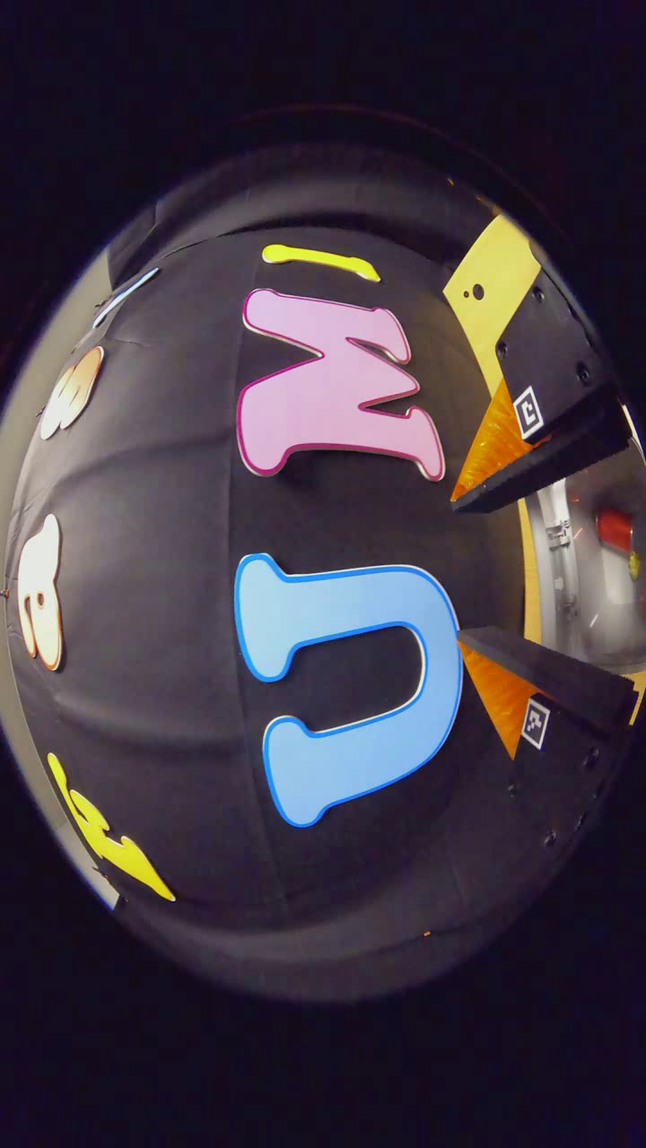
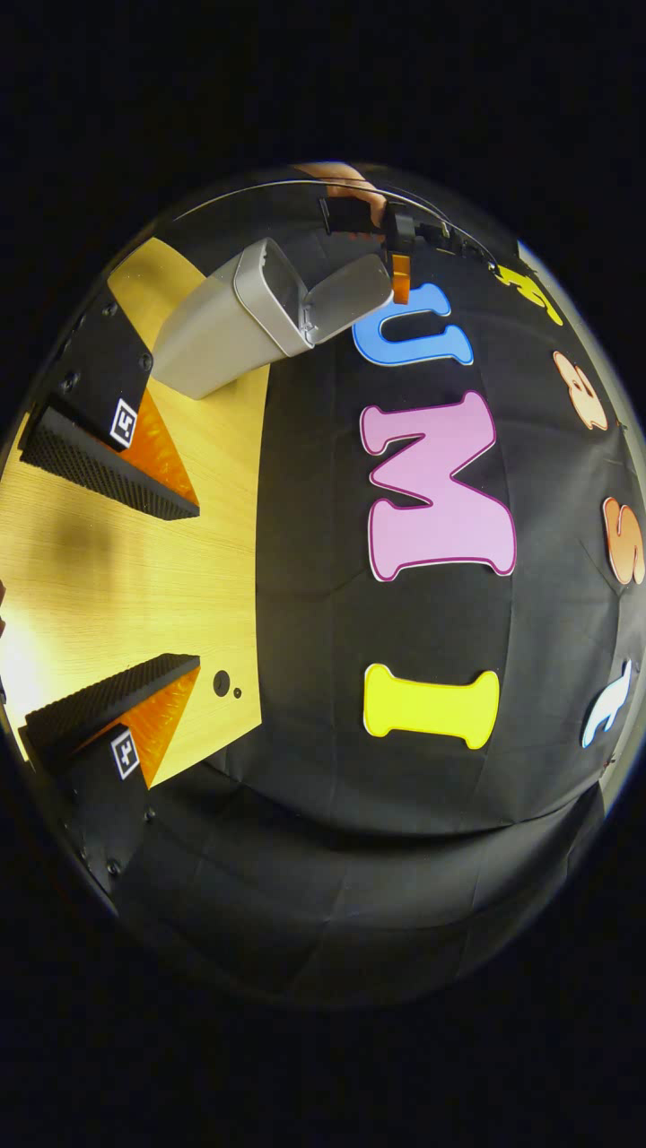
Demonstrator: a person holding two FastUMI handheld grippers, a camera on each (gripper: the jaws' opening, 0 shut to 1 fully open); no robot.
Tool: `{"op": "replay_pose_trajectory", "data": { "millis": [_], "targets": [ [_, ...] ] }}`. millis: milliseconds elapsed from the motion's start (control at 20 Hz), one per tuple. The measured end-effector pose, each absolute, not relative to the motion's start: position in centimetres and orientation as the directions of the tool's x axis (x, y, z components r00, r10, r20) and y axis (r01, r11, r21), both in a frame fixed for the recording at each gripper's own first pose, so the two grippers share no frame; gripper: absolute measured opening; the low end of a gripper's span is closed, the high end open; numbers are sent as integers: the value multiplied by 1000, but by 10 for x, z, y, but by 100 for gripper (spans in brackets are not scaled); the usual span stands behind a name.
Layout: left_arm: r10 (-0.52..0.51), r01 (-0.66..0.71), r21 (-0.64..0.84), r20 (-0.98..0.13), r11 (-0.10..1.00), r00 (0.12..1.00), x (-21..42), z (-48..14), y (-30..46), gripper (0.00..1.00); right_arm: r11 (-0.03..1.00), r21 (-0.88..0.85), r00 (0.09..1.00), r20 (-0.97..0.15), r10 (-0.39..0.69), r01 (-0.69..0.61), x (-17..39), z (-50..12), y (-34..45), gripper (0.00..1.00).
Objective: Press the lid of the desktop garbage bin to open it, pick up the crumpled paper on the desktop and throw it into the bin, then pick up the pop can on the desktop and drop it into the bin, and finally close the garbage bin lid.
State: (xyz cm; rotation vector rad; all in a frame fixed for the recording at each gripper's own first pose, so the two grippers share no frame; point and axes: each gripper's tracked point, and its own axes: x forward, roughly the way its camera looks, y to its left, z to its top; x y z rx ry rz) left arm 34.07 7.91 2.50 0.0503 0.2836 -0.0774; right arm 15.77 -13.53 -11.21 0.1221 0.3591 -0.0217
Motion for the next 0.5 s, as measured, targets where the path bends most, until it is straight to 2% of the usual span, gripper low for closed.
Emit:
{"op": "replay_pose_trajectory", "data": {
  "millis": [200, 500],
  "targets": [
    [-142, 110, -96, -452, 989, 880, 295, -31, 70, 88, 992, 124, 938, -347, 25, 19, 163, -111, -124, 97],
    [-149, 149, -45, -554, 988, 819, 267, -85, 77, 91, 991, 132, 936, -348, 59, -13, 168, -115, -106, 97]
  ]
}}
